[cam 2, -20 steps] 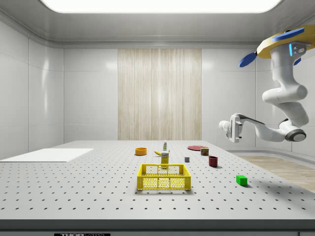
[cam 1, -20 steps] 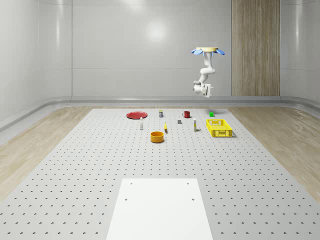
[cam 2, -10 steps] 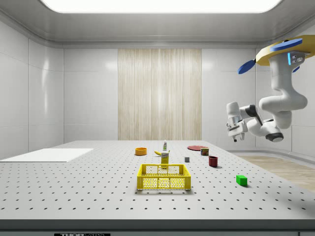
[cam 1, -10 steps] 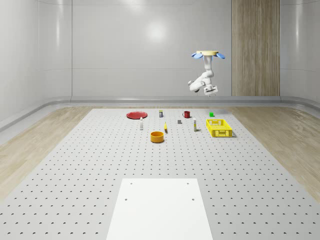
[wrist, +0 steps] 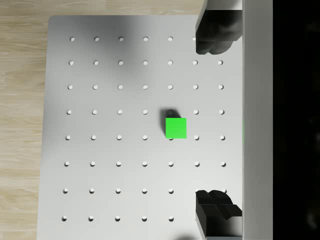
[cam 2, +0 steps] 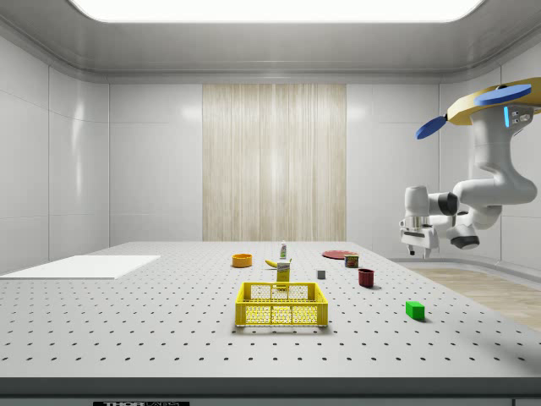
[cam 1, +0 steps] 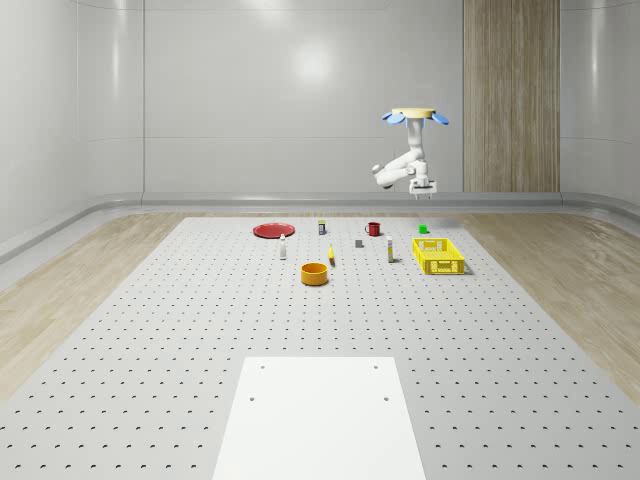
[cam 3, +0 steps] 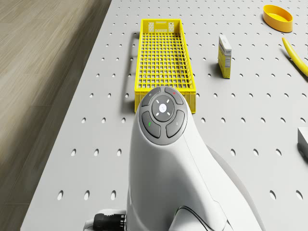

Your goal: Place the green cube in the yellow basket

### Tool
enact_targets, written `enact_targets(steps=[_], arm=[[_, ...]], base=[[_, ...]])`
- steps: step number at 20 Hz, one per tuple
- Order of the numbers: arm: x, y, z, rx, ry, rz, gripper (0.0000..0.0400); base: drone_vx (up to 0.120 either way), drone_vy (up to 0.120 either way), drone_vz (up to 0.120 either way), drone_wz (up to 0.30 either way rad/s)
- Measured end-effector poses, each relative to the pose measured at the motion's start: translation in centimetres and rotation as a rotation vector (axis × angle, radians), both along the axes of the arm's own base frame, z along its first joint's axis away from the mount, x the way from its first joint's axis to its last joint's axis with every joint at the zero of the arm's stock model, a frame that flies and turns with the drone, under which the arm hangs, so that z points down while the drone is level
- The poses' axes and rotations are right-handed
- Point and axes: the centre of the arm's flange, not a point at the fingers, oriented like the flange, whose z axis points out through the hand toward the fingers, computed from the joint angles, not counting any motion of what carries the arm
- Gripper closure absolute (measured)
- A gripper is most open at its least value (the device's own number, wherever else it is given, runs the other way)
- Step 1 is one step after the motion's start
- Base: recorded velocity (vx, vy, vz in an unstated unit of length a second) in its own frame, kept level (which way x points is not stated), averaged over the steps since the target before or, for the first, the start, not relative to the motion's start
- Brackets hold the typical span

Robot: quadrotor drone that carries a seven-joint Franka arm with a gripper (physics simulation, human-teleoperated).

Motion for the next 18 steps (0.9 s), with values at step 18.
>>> enact_targets(steps=[18], arm=[[0.00, -0.36, -0.03, -0.037, 0.002, -0.001, 0.0000]], base=[[-0.011, 0.000, -0.120, 0.000]])
